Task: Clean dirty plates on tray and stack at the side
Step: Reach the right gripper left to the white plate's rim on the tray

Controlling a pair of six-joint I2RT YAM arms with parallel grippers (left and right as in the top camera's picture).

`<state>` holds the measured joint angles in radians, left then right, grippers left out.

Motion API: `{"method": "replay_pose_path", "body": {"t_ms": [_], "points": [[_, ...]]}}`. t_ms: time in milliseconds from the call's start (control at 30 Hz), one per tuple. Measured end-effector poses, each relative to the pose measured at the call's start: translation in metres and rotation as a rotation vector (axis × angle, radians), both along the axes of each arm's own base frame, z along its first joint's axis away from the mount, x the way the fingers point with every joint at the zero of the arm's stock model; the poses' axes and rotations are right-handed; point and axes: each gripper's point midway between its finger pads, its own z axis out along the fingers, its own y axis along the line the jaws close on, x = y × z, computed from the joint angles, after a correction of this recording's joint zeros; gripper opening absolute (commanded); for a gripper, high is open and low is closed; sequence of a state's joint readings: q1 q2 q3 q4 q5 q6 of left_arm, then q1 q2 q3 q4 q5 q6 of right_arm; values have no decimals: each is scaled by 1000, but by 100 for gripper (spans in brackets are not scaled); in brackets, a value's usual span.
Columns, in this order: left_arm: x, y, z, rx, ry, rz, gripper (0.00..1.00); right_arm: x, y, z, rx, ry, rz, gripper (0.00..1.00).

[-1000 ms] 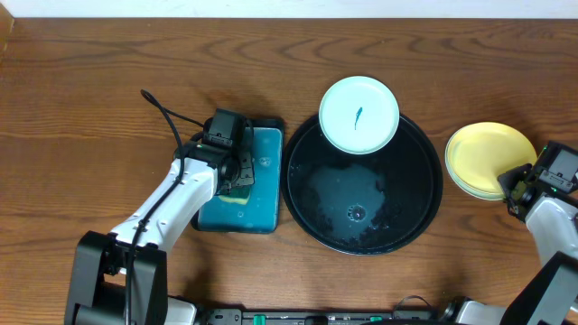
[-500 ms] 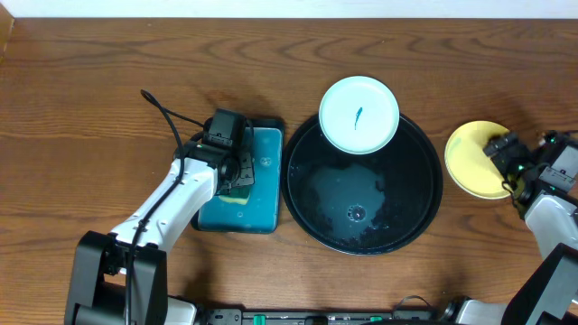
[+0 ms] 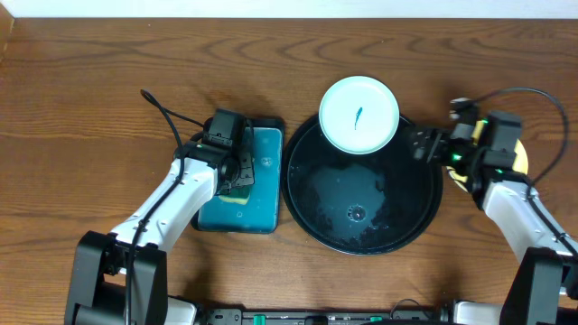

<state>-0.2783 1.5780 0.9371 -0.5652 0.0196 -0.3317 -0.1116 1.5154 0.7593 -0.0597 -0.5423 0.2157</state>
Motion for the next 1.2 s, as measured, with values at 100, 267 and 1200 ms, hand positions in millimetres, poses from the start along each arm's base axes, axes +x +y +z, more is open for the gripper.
{"method": "replay_pose_path", "body": {"t_ms": [100, 267, 1200], "points": [[0, 0, 0, 0, 0, 0, 7, 5, 12, 12, -51, 31, 47, 82], [0, 0, 0, 0, 0, 0, 7, 23, 19, 49, -147, 86, 110, 99], [0, 0, 0, 0, 0, 0, 7, 71, 26, -64, -174, 295, 77, 56]]}}
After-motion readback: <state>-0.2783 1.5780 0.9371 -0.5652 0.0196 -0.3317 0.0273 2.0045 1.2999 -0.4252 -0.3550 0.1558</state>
